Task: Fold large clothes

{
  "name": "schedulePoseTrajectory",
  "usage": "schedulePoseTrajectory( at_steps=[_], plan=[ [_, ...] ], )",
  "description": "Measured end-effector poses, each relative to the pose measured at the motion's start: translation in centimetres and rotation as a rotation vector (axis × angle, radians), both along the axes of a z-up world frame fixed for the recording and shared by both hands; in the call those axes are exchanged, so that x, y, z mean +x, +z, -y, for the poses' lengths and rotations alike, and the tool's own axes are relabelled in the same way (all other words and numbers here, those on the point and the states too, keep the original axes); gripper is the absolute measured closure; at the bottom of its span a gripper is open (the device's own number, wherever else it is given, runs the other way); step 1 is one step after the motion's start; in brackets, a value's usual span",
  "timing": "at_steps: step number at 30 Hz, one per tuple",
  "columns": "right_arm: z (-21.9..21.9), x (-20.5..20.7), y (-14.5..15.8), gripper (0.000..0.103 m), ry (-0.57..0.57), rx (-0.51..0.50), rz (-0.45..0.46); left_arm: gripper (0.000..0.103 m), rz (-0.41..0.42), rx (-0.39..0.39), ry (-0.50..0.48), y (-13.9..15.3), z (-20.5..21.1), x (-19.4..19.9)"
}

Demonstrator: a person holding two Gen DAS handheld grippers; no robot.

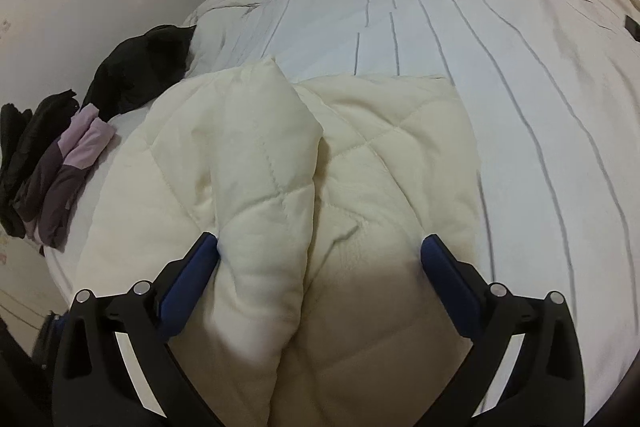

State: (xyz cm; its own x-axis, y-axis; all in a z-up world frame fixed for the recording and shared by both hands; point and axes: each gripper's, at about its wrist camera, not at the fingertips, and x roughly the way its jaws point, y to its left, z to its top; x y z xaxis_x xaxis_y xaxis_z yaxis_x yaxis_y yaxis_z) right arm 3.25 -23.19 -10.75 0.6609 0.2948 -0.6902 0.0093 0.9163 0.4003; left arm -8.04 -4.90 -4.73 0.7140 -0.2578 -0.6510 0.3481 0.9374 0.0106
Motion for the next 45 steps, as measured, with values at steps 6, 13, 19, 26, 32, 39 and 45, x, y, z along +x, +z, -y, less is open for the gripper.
schedulePoseTrajectory(
  at_steps=[6, 13, 19, 26, 32, 39, 45],
  plan=[
    [-2.2, -7.6, 4.7, 0.006, 0.0, -0.158, 0.142, 0.006, 0.006, -0.012, 0.011, 0.1, -0.1, -0.1],
    [-2.6, -8.1, -0.9, 0.006, -0.016, -0.195, 0.003, 0.006, 0.033, 0.06, 0.008, -0.3, 1.0, -0.7],
    [-4.2, -9.1, 0.3, 0.006, -0.082, -0.276, -0.017, 0.006, 0.014, 0.056, 0.016, 0.1, 0.8, -0.8],
    [-5.7, -14.5, 4.1, 0.006, -0.058, -0.273, 0.04, 0.006, 0.0, 0.109, 0.064, 3.2, 0.0, -4.4],
    [-8.4, -18.3, 5.1, 0.006, -0.032, -0.305, 0.039, 0.006, -0.01, 0.144, 0.112, 5.0, -0.9, -7.8],
    [-8.8, -21.8, 6.9, 0.006, -0.056, -0.331, 0.062, 0.006, -0.023, 0.111, 0.171, 6.7, -2.6, -11.0],
    [-8.8, -23.5, 7.7, 0.006, -0.059, -0.342, 0.07, 0.006, 0.019, 0.11, 0.166, 8.3, -2.4, -12.9]
  ],
)
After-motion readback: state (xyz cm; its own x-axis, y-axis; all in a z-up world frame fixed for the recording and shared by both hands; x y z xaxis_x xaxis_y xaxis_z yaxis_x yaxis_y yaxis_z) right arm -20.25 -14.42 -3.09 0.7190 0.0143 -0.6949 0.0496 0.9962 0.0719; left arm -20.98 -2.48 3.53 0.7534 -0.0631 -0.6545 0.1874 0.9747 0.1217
